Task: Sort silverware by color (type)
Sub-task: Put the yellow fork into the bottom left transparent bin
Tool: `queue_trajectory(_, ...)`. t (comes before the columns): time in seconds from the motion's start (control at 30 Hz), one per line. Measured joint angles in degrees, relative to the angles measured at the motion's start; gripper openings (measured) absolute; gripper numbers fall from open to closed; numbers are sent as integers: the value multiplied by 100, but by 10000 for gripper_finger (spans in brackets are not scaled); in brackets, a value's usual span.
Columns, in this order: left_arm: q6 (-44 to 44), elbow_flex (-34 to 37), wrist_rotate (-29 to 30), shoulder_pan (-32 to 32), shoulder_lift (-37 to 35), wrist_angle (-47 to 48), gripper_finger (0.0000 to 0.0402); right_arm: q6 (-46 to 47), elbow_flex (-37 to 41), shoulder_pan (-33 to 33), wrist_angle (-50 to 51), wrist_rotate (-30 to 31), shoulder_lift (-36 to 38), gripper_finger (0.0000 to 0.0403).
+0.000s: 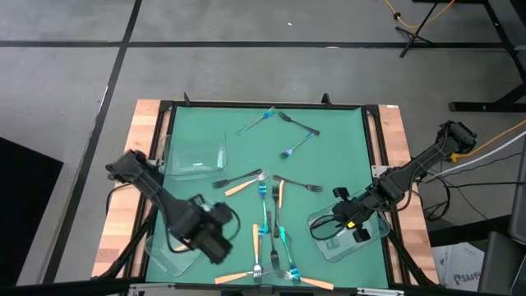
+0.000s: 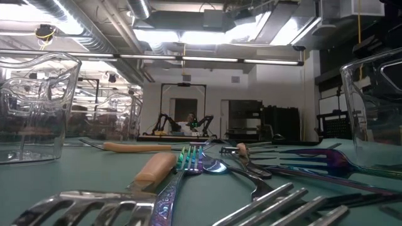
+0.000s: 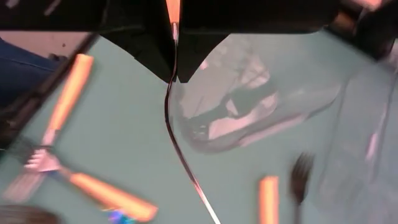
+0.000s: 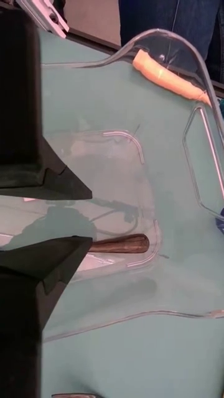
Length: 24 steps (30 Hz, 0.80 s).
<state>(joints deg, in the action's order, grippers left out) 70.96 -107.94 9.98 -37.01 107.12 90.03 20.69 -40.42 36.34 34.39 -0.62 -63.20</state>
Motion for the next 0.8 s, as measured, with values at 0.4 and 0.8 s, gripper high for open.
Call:
queue_trajectory(0.4,841,2607,-79,-394,-926,-1201,0,-2,0,1,-3,-21,0,96)
queue_trajectory(0.8,842,4183,-297,-398,-926,-2625,0,-2,0,2,-4,-46,0,96)
